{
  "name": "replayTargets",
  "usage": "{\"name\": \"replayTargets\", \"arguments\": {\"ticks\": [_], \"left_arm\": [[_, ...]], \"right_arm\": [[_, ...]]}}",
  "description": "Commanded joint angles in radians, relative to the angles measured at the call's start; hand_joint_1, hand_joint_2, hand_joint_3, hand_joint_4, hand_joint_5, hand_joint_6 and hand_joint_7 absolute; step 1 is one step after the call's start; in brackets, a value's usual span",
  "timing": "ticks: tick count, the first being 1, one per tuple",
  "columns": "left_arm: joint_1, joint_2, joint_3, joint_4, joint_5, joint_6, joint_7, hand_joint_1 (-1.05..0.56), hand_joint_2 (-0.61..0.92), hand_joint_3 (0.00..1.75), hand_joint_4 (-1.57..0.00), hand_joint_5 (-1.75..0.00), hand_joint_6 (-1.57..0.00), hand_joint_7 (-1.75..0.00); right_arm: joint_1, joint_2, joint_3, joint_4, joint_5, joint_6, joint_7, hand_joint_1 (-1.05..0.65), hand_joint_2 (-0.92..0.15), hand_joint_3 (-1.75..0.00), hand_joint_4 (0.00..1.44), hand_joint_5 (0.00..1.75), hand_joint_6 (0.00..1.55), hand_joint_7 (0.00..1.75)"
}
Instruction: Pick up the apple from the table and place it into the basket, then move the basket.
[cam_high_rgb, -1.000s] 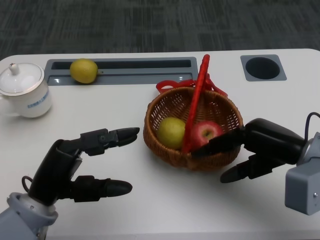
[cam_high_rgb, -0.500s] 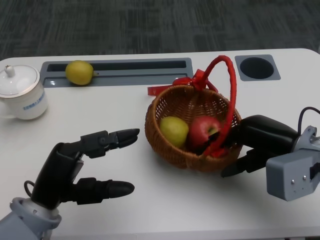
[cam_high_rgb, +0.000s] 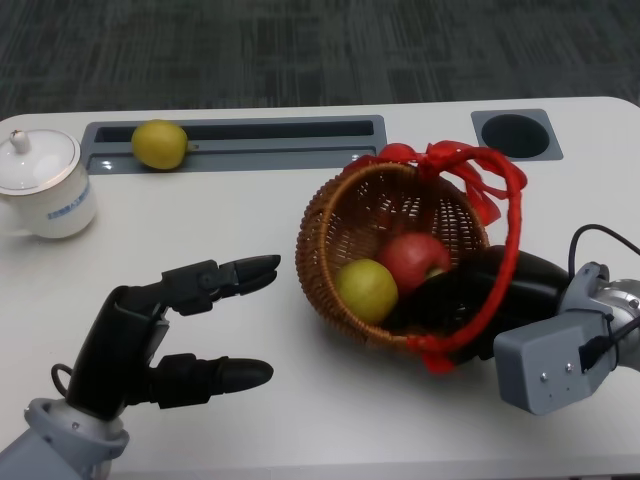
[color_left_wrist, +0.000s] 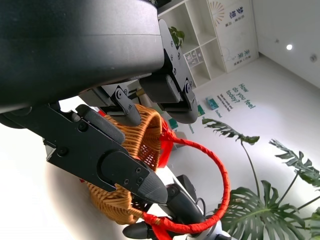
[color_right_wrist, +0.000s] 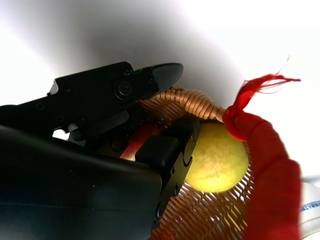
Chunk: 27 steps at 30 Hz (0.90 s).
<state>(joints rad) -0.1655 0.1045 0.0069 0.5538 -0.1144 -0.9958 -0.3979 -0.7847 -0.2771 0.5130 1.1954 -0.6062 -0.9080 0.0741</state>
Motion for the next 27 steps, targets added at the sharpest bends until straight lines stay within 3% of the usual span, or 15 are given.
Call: {"name": "replayTargets", "arguments": {"ticks": [1, 5, 7, 16, 23, 24, 27], "left_arm": [[0.007, 0.002, 0.011, -0.013, -0.002, -0.012, 0.023, -0.51, 0.76, 0.00, -0.85, -0.03, -0.81, -0.02], [-0.001, -0.005, 0.013, -0.002, -0.004, -0.029, 0.032, -0.52, 0.76, 0.00, -0.87, -0.04, -0.83, -0.02], [-0.005, -0.005, 0.014, 0.005, -0.002, -0.038, 0.035, -0.53, 0.77, 0.01, -0.87, -0.04, -0.83, -0.02], [0.001, -0.025, 0.033, 0.009, 0.003, -0.069, 0.075, -0.54, 0.78, 0.00, -0.89, -0.04, -0.84, -0.01], [0.015, -0.025, 0.049, 0.005, 0.011, -0.093, 0.100, -0.53, 0.79, 0.00, -0.90, -0.04, -0.85, -0.02], [0.020, -0.024, 0.050, 0.001, 0.014, -0.093, 0.102, -0.54, 0.79, 0.00, -0.90, -0.04, -0.85, -0.02], [0.034, -0.022, 0.052, -0.009, 0.020, -0.092, 0.108, -0.54, 0.80, 0.00, -0.90, -0.04, -0.86, -0.02]], "right_arm": [[-0.007, 0.007, 0.007, -0.012, -0.014, -0.022, -0.028, -0.38, -0.92, -0.27, 1.13, 0.21, 0.89, 0.03], [-0.033, 0.000, -0.004, -0.036, -0.015, -0.069, -0.094, -0.33, -0.92, -0.28, 0.94, 0.87, 0.94, 0.01], [-0.052, -0.003, -0.015, -0.040, -0.013, -0.075, -0.125, -0.32, -0.92, -0.24, 0.87, 1.09, 0.95, 0.01], [-0.129, -0.026, -0.082, 0.006, 0.030, -0.051, -0.146, -0.32, -0.92, -0.22, 0.75, 1.70, 0.96, 0.01], [-0.157, -0.051, -0.098, 0.073, 0.018, 0.045, -0.138, -0.34, -0.92, -0.17, 0.77, 1.67, 0.98, 0.01], [-0.159, -0.055, -0.095, 0.082, 0.016, 0.064, -0.134, -0.33, -0.92, -0.16, 0.79, 1.60, 0.97, 0.01], [-0.161, -0.066, -0.085, 0.104, 0.002, 0.123, -0.137, -0.33, -0.92, -0.17, 0.91, 1.04, 0.95, 0.00]]}}
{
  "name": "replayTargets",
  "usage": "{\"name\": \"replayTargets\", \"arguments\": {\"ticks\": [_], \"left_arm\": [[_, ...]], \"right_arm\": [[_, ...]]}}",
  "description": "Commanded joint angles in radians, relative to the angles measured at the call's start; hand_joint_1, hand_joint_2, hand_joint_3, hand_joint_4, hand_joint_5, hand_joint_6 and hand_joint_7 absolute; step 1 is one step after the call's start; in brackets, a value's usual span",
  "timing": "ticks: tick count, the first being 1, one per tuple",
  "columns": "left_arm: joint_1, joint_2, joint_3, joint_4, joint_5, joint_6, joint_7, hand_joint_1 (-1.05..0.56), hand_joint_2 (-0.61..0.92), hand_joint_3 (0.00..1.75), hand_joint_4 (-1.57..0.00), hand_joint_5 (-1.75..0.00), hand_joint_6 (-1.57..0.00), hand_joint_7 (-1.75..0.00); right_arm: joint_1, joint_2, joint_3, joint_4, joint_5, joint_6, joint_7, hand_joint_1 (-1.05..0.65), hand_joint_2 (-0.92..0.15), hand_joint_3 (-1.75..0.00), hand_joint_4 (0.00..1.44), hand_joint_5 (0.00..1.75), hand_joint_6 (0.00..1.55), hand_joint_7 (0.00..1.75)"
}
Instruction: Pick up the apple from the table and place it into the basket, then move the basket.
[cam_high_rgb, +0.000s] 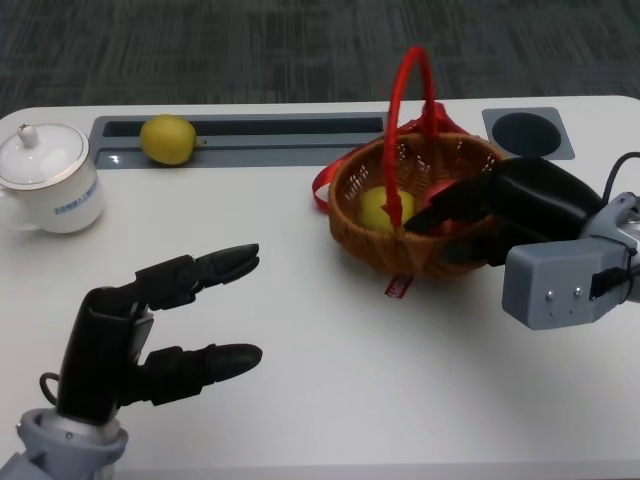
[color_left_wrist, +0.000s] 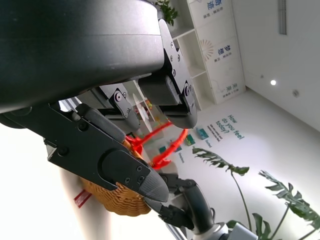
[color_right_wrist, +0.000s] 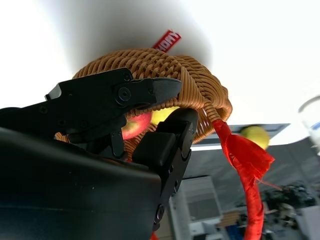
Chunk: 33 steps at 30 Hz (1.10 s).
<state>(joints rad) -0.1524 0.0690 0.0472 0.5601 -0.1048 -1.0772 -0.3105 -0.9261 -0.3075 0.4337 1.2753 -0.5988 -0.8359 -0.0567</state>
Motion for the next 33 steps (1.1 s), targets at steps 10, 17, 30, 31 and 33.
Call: {"name": "replayTargets", "arguments": {"ticks": [10, 17, 30, 31, 33], "left_arm": [[0.050, 0.020, 0.022, -0.006, 0.041, -0.045, 0.049, -0.56, 0.81, 0.00, -0.91, -0.04, -0.87, -0.01], [0.099, 0.035, 0.014, -0.027, 0.017, -0.066, 0.036, -0.56, 0.80, 0.00, -0.92, -0.04, -0.88, -0.01], [0.171, 0.065, 0.005, -0.068, -0.018, -0.090, 0.030, -0.58, 0.80, 0.00, -0.94, -0.04, -0.89, -0.01], [0.173, 0.068, 0.003, -0.068, -0.024, -0.091, 0.028, -0.58, 0.80, 0.00, -0.94, -0.04, -0.89, -0.01], [0.179, 0.074, -0.001, -0.067, -0.032, -0.093, 0.025, -0.59, 0.80, 0.00, -0.94, -0.04, -0.89, -0.01]], "right_arm": [[-0.026, -0.044, 0.049, 0.081, -0.086, 0.285, -0.053, -0.34, -0.92, -0.20, 1.06, 0.07, 0.88, 0.00], [-0.046, -0.017, 0.047, 0.107, -0.098, 0.447, -0.082, -0.34, -0.92, -0.18, 1.05, 0.03, 0.91, 0.01], [-0.106, 0.007, 0.028, 0.116, -0.097, 0.593, -0.086, -0.29, -0.92, -0.14, 1.06, 0.02, 0.88, 0.01], [-0.107, 0.007, 0.029, 0.117, -0.099, 0.598, -0.088, -0.29, -0.92, -0.13, 1.06, 0.02, 0.89, 0.01], [-0.107, 0.009, 0.023, 0.117, -0.096, 0.607, -0.086, -0.29, -0.92, -0.13, 1.07, 0.02, 0.89, 0.01]]}}
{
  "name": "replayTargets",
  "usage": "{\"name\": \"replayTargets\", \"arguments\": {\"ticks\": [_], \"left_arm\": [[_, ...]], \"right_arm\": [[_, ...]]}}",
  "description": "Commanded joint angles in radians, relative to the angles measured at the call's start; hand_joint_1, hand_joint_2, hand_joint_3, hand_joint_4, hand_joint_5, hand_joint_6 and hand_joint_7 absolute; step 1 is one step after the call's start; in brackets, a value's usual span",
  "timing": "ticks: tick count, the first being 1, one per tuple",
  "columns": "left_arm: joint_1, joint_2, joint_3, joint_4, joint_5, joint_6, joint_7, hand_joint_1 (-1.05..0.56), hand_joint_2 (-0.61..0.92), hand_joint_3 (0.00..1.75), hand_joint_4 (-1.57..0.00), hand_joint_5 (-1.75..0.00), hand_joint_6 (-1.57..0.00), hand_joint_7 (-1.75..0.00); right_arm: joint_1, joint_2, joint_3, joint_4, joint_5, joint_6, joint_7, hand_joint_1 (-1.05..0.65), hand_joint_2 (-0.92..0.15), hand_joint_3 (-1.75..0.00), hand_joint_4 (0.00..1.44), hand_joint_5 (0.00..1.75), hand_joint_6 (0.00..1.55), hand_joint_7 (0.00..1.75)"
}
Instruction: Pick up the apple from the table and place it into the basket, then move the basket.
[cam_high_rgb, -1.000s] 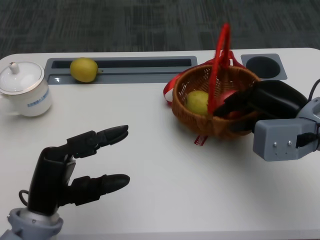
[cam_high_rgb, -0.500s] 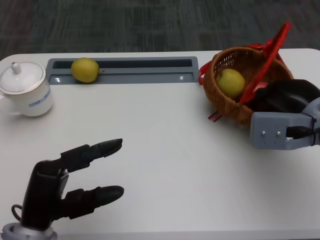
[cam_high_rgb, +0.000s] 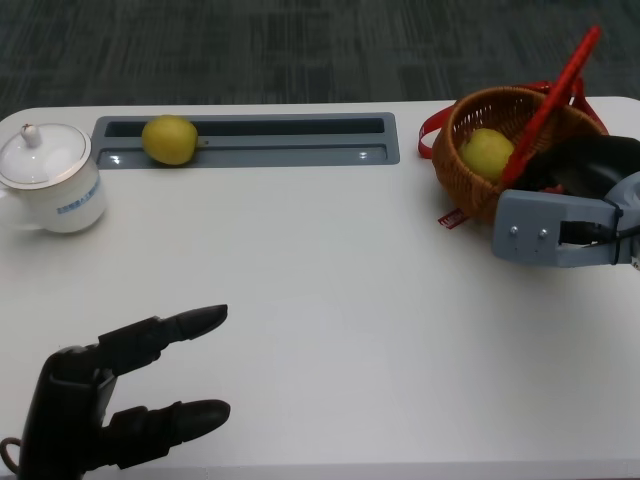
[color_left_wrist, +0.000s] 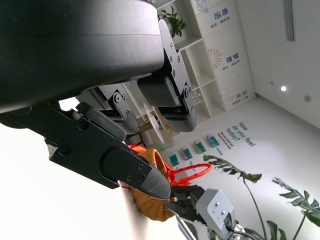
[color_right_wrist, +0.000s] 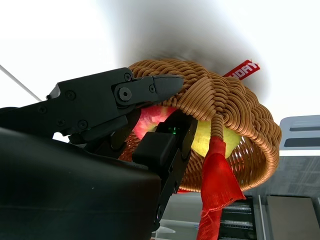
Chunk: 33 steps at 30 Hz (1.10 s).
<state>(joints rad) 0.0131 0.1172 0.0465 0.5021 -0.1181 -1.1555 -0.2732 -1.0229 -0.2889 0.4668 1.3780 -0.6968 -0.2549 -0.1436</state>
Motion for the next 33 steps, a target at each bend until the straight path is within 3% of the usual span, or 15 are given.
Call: {"name": "replayTargets", "arguments": {"ticks": [1, 3, 5, 8, 10, 13, 16, 23, 33], "left_arm": [[0.015, 0.029, 0.000, -0.009, -0.019, -0.017, -0.013, -0.59, 0.80, 0.00, -0.94, -0.04, -0.89, -0.01], [0.019, 0.035, -0.001, -0.008, -0.018, -0.020, -0.012, -0.59, 0.80, 0.00, -0.94, -0.04, -0.89, -0.01], [0.021, 0.039, -0.003, -0.010, -0.018, -0.017, -0.012, -0.59, 0.80, 0.00, -0.95, -0.04, -0.89, -0.01], [0.021, 0.041, -0.008, -0.011, -0.020, -0.012, -0.012, -0.59, 0.80, 0.00, -0.95, -0.04, -0.90, -0.01], [0.017, 0.041, -0.011, -0.009, -0.019, -0.010, -0.011, -0.59, 0.80, 0.00, -0.95, -0.04, -0.90, -0.01], [0.010, 0.038, -0.018, -0.008, -0.020, -0.005, -0.010, -0.59, 0.80, 0.00, -0.96, -0.04, -0.91, -0.01], [0.000, 0.037, -0.026, -0.001, -0.022, -0.004, -0.012, -0.58, 0.80, 0.00, -0.96, -0.04, -0.91, -0.01], [-0.033, 0.027, -0.039, 0.026, -0.013, -0.012, -0.006, -0.58, 0.80, 0.00, -0.97, -0.04, -0.94, -0.02], [-0.056, 0.037, -0.049, 0.040, -0.024, -0.008, -0.019, -0.58, 0.80, 0.00, -0.96, -0.03, -0.95, -0.02]], "right_arm": [[-0.010, -0.010, -0.012, 0.014, 0.004, 0.028, 0.004, -0.29, -0.92, -0.13, 1.06, 0.01, 0.89, 0.01], [-0.008, -0.009, -0.025, 0.014, 0.016, 0.025, 0.020, -0.35, -0.91, -0.11, 1.03, 0.01, 0.87, 0.01], [-0.006, -0.008, -0.047, 0.014, 0.036, 0.021, 0.048, -0.52, -0.87, -0.06, 0.95, 0.00, 0.78, 0.00], [-0.003, -0.008, -0.053, 0.012, 0.040, 0.009, 0.082, -0.81, -0.78, -0.01, 0.66, 0.00, 0.55, 0.00], [-0.002, -0.011, -0.032, 0.010, 0.019, -0.010, 0.087, -0.95, -0.79, -0.01, 0.44, 0.00, 0.40, 0.00], [-0.006, -0.018, -0.002, 0.006, -0.013, -0.047, 0.073, -1.03, -0.83, -0.03, 0.23, 0.00, 0.22, 0.00], [-0.016, -0.025, 0.002, 0.001, -0.018, -0.080, 0.061, -1.05, -0.86, -0.03, 0.11, 0.00, 0.10, 0.00], [-0.012, -0.079, -0.079, -0.010, 0.065, -0.164, 0.087, -1.05, -0.83, 0.00, 0.13, 0.02, 0.10, 0.01], [0.007, -0.161, -0.131, -0.020, 0.115, -0.207, 0.127, -1.05, -0.87, -0.01, 0.17, 0.02, 0.15, 0.02]]}}
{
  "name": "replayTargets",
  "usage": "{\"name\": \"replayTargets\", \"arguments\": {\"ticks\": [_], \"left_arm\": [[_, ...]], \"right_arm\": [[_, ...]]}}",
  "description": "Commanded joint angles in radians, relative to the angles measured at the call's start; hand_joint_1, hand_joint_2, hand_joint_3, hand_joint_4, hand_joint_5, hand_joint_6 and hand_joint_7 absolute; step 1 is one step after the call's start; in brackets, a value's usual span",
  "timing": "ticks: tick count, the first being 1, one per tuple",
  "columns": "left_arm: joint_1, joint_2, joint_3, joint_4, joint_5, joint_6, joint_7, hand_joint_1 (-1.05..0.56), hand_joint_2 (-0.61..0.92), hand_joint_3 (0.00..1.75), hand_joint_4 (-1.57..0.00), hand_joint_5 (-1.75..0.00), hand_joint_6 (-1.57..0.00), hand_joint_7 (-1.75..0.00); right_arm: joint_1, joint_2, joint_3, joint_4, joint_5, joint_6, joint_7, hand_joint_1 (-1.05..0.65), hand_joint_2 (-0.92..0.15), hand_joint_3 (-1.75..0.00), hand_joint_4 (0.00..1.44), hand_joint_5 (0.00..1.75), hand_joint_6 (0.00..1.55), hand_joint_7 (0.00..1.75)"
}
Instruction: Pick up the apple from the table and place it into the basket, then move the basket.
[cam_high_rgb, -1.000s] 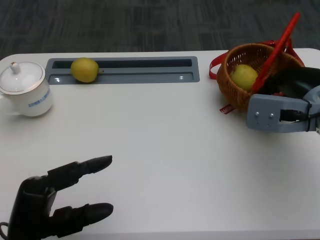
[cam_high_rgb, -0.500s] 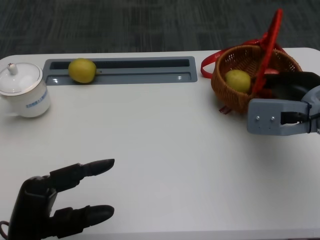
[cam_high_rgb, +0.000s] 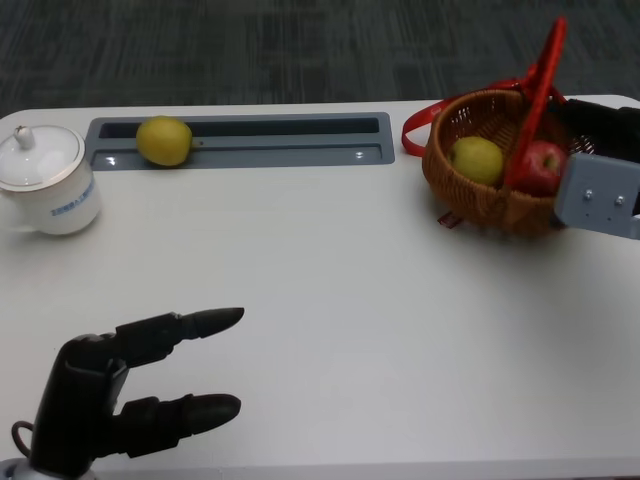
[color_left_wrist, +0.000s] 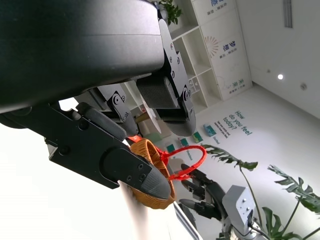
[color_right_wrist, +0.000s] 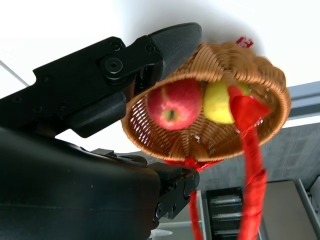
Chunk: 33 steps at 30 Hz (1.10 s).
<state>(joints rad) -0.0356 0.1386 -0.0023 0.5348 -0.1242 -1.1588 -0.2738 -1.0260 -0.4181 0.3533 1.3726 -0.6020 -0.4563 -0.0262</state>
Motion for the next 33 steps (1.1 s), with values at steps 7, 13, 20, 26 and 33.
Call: {"name": "replayTargets", "arguments": {"ticks": [7, 13, 20, 26, 33], "left_arm": [[-0.021, 0.017, -0.007, 0.002, -0.034, 0.008, -0.036, -0.58, 0.80, 0.00, -0.97, -0.03, -0.96, -0.02], [-0.026, 0.020, -0.003, -0.005, -0.034, 0.010, -0.041, -0.59, 0.80, 0.00, -0.97, -0.03, -0.94, 0.00], [-0.031, 0.034, 0.000, -0.014, -0.046, 0.016, -0.056, -0.59, 0.80, 0.00, -0.95, -0.02, -0.92, 0.00], [-0.041, 0.047, -0.004, -0.029, -0.080, 0.029, -0.081, -0.57, 0.79, 0.00, -0.95, -0.02, -0.91, 0.00], [-0.042, 0.061, 0.003, -0.053, -0.105, 0.056, -0.112, -0.55, 0.77, 0.00, -0.93, -0.01, -0.89, 0.00]], "right_arm": [[0.041, -0.080, -0.041, -0.027, 0.038, -0.058, -0.019, -1.05, -0.87, -0.01, 0.18, 0.01, 0.18, 0.02], [0.127, -0.110, -0.096, -0.068, 0.100, -0.236, -0.036, -0.95, -0.85, 0.00, 0.28, 0.03, 0.26, 0.02], [0.326, -0.104, -0.149, -0.221, 0.185, -0.507, -0.057, -0.87, -0.87, -0.01, 0.33, 0.02, 0.30, 0.02], [0.528, -0.020, -0.173, -0.417, 0.304, -0.685, -0.023, -0.71, -0.87, -0.01, 0.43, 0.03, 0.39, 0.02], [0.664, 0.092, -0.164, -0.578, 0.440, -0.742, 0.060, -0.56, -0.89, -0.01, 0.58, 0.03, 0.54, 0.03]]}}
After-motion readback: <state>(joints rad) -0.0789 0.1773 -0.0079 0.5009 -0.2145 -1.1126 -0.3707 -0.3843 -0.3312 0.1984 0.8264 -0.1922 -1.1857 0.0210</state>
